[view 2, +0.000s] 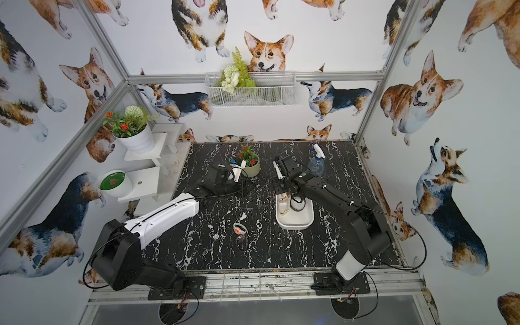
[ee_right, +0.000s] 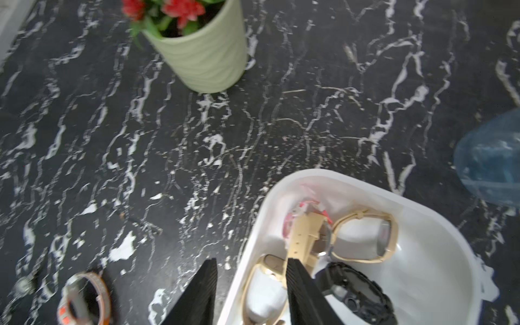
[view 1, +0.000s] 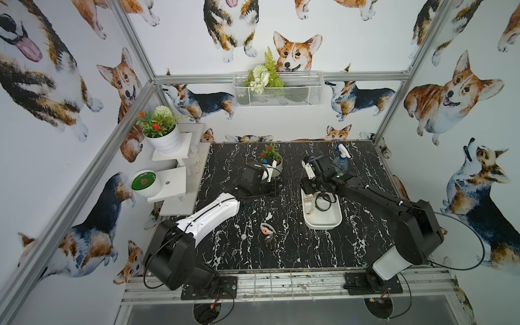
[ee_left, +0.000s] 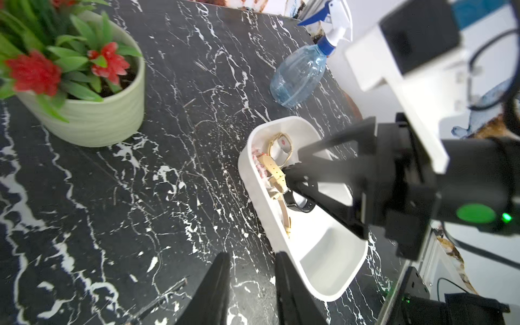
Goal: Put the watch into the storage box
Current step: Pick up the watch at the center of the board.
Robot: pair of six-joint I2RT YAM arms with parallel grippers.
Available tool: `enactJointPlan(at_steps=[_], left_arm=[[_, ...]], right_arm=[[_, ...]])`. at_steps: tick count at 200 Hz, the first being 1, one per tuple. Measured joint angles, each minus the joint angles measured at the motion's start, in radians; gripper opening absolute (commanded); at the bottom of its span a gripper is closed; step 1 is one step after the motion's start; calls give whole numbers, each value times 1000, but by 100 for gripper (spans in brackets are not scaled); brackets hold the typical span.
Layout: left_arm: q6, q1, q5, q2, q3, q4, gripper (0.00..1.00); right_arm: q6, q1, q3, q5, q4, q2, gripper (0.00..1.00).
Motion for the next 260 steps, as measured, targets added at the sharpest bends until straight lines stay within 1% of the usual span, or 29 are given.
enactJointPlan(at_steps=[37, 56, 86, 107, 156, 207, 235, 260], left_arm=[[-40, 123, -54, -64, -68, -23, 34], [-66, 182, -76, -90, -101, -41, 35], [-97, 259, -97, -118, -150, -55, 36], [-121, 296, -108, -127, -192, -69, 36], [-145, 335, -114, -137, -222, -71, 36], [-148, 344, -106, -136, -231, -70, 37], [-148, 345, -99, -134, -231, -70, 37], [-148, 346, -96, -134, -231, -70, 37]], right_arm=[[-65, 79, -70, -134, 60, -27, 46], [-112, 142, -82, -201, 76, -21, 47], [-161, 236, -75, -278, 94, 40, 47], [-170, 286, -53, -289, 95, 102, 47], [-186, 378, 4, -274, 94, 228, 46], [-185, 411, 53, -270, 90, 307, 43], [-185, 420, 74, -269, 81, 338, 39], [-185, 424, 86, -258, 72, 359, 33]])
